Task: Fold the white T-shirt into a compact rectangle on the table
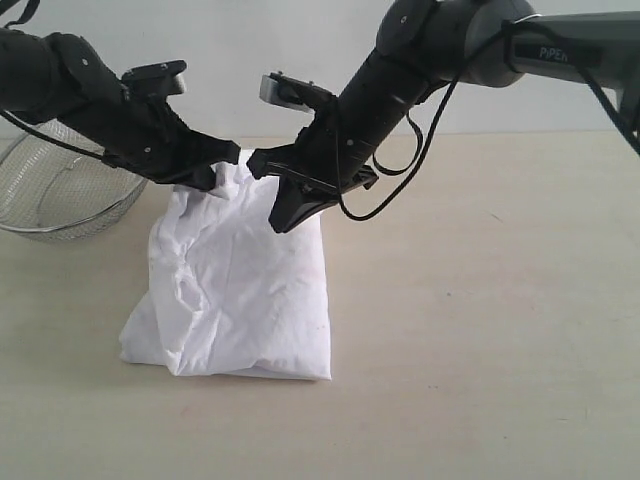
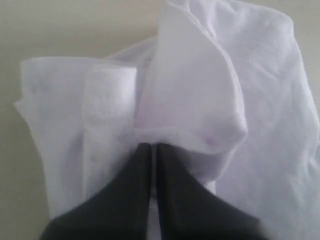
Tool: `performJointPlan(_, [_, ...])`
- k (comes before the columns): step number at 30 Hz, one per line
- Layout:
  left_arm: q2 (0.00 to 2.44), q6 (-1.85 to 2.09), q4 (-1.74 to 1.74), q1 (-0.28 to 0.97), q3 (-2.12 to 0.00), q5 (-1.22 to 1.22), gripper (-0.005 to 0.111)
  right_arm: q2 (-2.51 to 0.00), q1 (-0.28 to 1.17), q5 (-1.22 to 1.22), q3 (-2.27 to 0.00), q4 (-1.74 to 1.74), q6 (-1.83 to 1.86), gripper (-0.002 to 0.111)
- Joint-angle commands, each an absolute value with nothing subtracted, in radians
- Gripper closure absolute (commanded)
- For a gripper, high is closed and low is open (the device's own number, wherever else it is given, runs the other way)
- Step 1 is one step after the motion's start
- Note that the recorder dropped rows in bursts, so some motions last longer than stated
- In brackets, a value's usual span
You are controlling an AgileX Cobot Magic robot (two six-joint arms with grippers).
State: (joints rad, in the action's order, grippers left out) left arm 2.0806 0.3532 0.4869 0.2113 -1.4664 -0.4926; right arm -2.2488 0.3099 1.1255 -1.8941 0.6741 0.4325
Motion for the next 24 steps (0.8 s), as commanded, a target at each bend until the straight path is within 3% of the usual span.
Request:
performJointPlan(1, [2.054, 0.336, 0.468, 0.182, -1.490, -0.502, 0.102, -2.246, 0.311, 1.133, -1.897, 0.664, 0.438, 0.108])
performJointPlan(13, [1.927, 0.314, 0.477, 0.171, -1.490, -0.603, 0.102, -2.246, 0.311, 1.133, -1.897, 0.664, 0.436, 0.108])
performJointPlan(19, [1.940, 0.420, 0.622, 0.272, -1.490, -0.655, 0.102, -2.246, 0.311, 1.121, -1.897, 0.664, 0.438, 0.108])
performJointPlan(24, [2.000, 0.418, 0.616, 0.345, -1.490, -0.565, 0.102, -2.246, 0.311, 1.123, -1.897, 0.664, 0.438, 0.108])
